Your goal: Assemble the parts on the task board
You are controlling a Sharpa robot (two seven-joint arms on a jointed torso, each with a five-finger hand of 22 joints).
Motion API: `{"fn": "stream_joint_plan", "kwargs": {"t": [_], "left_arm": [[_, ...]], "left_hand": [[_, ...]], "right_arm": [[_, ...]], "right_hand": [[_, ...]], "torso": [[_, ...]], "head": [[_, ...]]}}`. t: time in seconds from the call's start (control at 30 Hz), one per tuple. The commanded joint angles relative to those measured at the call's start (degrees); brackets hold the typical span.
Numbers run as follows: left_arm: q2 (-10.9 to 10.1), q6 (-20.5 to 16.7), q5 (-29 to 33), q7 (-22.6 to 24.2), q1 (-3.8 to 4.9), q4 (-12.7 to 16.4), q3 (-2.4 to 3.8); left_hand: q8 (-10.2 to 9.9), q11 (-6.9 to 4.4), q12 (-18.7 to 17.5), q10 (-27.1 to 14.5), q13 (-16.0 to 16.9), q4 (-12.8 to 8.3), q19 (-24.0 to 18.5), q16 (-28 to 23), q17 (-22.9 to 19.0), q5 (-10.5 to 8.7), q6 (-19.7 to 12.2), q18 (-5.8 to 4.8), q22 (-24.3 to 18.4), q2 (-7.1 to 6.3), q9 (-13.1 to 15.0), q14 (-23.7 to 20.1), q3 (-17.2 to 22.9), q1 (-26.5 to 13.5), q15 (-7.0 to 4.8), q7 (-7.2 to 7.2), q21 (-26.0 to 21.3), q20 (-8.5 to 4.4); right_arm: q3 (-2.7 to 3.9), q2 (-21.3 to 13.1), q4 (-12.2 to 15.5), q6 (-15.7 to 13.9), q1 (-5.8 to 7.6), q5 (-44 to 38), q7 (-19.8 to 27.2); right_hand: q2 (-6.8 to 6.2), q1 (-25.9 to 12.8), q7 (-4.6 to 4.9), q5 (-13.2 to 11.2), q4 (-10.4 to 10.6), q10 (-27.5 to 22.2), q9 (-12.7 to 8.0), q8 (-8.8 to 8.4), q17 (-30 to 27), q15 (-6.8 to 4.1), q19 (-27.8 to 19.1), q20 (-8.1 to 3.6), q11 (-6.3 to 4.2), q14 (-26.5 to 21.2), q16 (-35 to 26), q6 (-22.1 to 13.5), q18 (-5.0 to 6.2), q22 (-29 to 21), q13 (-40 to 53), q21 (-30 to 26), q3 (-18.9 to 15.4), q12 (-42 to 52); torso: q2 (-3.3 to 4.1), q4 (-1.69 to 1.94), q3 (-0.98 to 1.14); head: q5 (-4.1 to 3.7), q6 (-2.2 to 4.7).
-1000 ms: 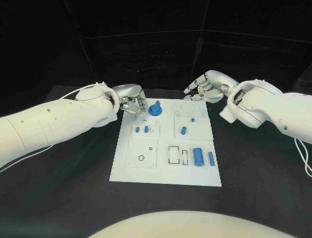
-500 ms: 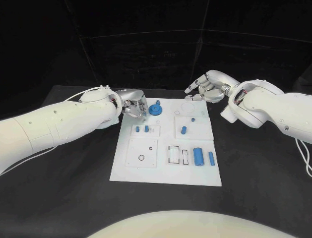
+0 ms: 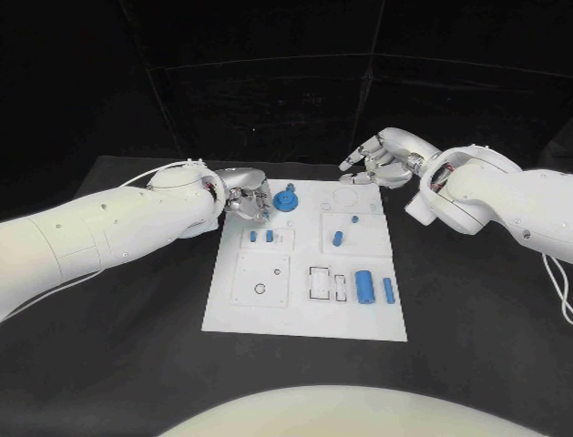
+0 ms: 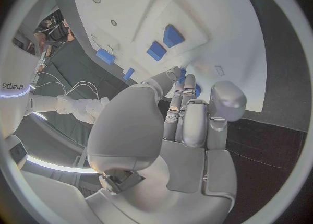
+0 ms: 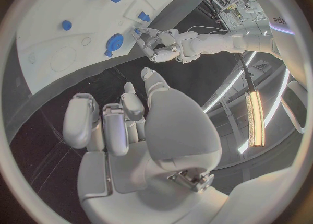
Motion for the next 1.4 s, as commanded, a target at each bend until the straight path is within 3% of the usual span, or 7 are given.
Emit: {"fn": "stream_joint_plan", "kwargs": {"t": [0.03, 0.73, 1.03, 1.4], "left_arm": [[0.1, 1.2, -0.5, 0.1, 0.06, 0.0, -0.01], [0.9, 2.0, -0.9, -0.7, -0.03, -0.8, -0.35], [1.0, 3.1, -0.9, -1.4, -0.04, -0.9, -0.51], [0.7, 1.7, -0.9, -1.1, -0.04, -0.8, -0.54]], "left_hand": [[-0.3, 0.02, -0.3, 0.4, 0.1, -0.1, -0.1, 0.4, 0.0, -0.21, 0.2, -1.03, 0.0, -0.31, -0.1, 1.0, 0.3, -0.3, 0.11, 0.15, 0.3, 0.19], [-0.4, 0.01, -0.6, 0.6, 0.1, -0.1, -0.1, 0.4, -0.2, -0.26, 0.3, -1.02, 0.1, -0.60, -0.1, 0.9, 0.2, -0.7, 0.07, 0.11, 0.3, 0.18], [-2.0, 0.47, -2.4, -0.9, -0.1, 0.0, -0.4, 0.2, -1.0, -0.26, -1.4, -1.01, 0.2, -1.89, -0.4, 0.7, -0.3, -2.3, 0.44, 0.24, 0.1, 0.43], [-3.6, 0.79, -4.0, -2.8, -0.2, -0.1, -0.5, 0.1, -1.7, -0.23, -4.1, -0.93, 0.0, -2.85, -0.6, 0.6, -0.8, -2.9, 0.68, 0.32, -0.2, 0.68]], "right_arm": [[0.03, 0.1, 0.0, 0.3, 0.10, 0.1, 0.5], [0.03, 0.0, 0.1, 0.3, 0.10, 0.1, 0.5], [0.03, -0.1, 0.1, 0.2, 0.10, 0.1, 0.5], [0.03, -0.1, 0.0, 0.2, 0.10, 0.1, 0.4]], "right_hand": [[0.42, 0.1, -0.12, 0.2, 0.1, -0.2, -0.1, 0.37, 4.7, -0.46, -0.3, -0.21, -0.16, 3.7, -0.2, 0.1, 0.28, 0.0, 0.1, -0.4, -0.3, 0.1], [0.42, 0.1, -0.12, 0.2, 0.1, -0.2, -0.1, 0.37, 4.7, -0.46, -0.3, -0.21, -0.16, 3.7, -0.2, 0.1, 0.28, 0.0, 0.1, -0.4, -0.3, 0.1], [0.51, 0.2, -0.12, 0.2, 0.1, -0.3, -0.1, 0.41, 4.6, -0.47, -0.3, -0.22, -0.16, 3.7, -0.3, 0.1, 0.30, -0.2, -0.1, -0.4, -0.2, 0.0], [0.51, 0.2, -0.12, 0.2, 0.1, -0.3, -0.1, 0.41, 4.6, -0.47, -0.3, -0.22, -0.16, 3.7, -0.3, 0.1, 0.30, -0.2, -0.1, -0.4, -0.2, 0.0]], "torso": [[0.00, 0.03, 0.00], [0.01, -0.03, 0.01], [-0.01, 0.06, -0.01], [-0.01, 0.03, -0.02]], "head": [[0.02, 0.00], [-0.15, -0.04], [-0.25, -0.12], [-0.20, -0.04]]}}
